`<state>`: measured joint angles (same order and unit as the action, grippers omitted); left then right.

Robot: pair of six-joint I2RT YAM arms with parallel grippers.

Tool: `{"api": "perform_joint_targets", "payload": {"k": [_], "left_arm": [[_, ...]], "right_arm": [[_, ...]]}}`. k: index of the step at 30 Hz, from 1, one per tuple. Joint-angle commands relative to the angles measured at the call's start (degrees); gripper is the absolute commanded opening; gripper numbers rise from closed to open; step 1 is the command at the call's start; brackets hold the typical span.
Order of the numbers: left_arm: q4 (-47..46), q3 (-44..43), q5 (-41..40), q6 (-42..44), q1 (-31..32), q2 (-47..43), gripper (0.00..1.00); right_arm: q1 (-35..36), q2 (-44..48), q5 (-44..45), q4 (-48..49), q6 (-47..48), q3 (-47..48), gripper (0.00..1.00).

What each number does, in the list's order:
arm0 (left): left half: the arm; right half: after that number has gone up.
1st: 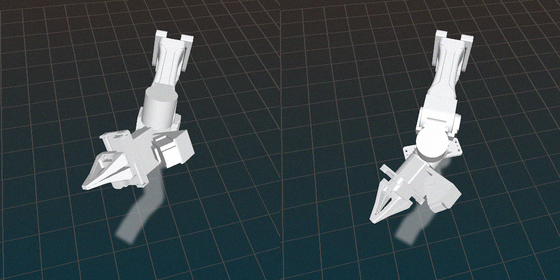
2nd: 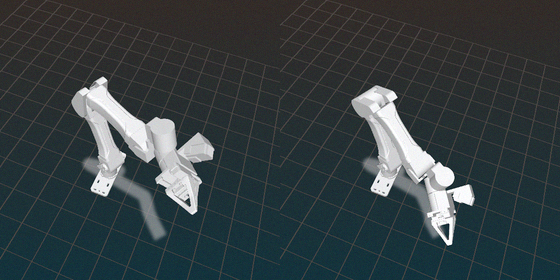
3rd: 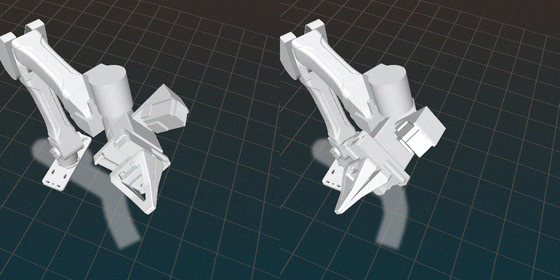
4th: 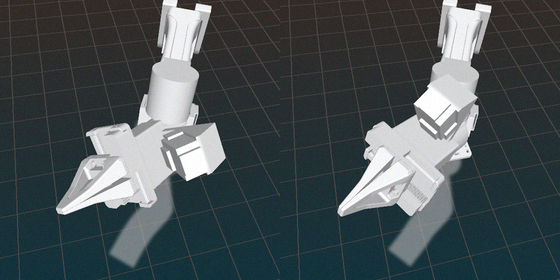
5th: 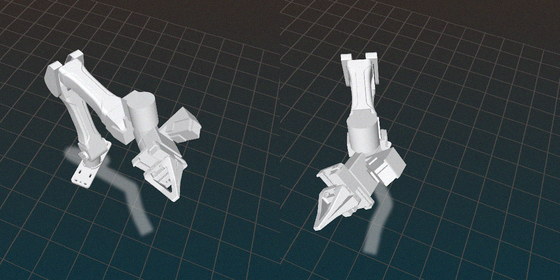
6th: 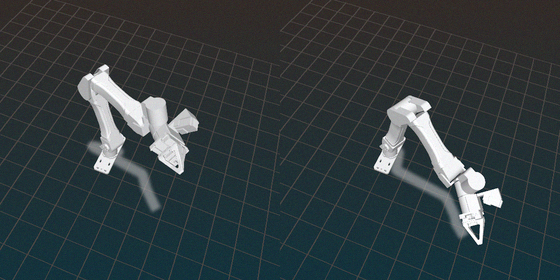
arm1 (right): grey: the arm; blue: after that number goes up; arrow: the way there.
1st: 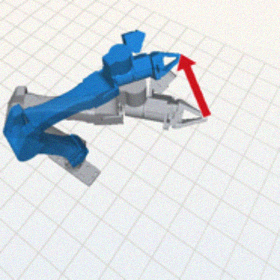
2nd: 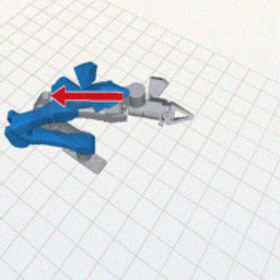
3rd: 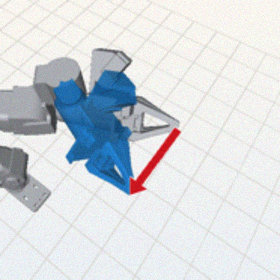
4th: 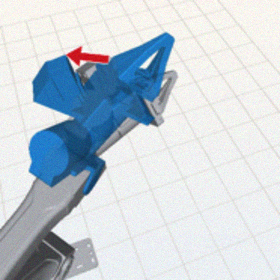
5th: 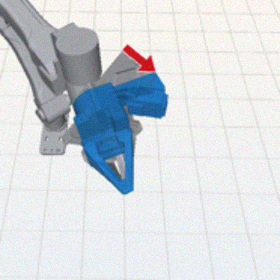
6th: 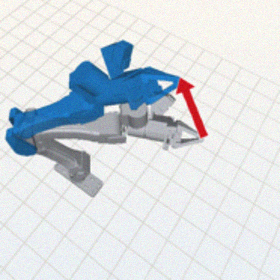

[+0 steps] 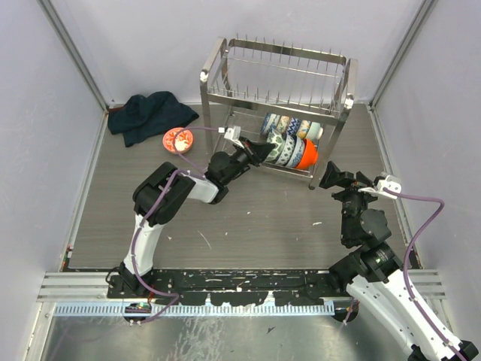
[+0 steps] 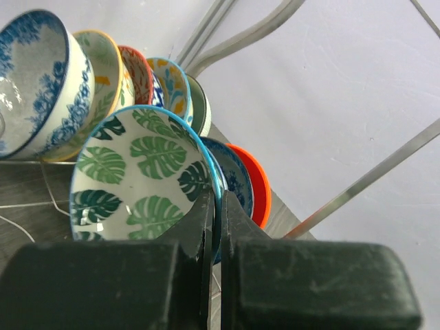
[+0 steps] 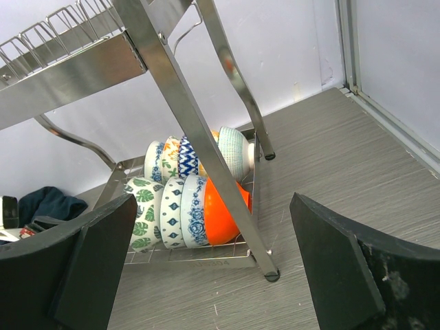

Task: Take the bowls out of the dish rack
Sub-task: Pick up the bowl from the dish rack.

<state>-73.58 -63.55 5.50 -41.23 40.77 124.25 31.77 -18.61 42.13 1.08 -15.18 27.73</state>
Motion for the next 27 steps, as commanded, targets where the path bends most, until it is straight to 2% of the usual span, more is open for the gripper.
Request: {"api": "perform_joint_targets", "payload": {"k": [1,13,27], "left_arm": [[-8.33,-0.3,-1.73,0.71,-0.38,-0.84,0.0],[-8.33,0.1,-2.29,1.28,-0.36,-2.21,0.0],[-8.31,3.22,-3.47,2.65,-0.35,-8.33,0.0]], "right_arm": [[0.22,0.44,0.5,1.09,0.06,0.68,1.0],[0.22,0.47,0.37,1.22,0.07,0.67,1.0],[0.22,0.15,0.23,1.46,0.06,0.7,1.0]]}}
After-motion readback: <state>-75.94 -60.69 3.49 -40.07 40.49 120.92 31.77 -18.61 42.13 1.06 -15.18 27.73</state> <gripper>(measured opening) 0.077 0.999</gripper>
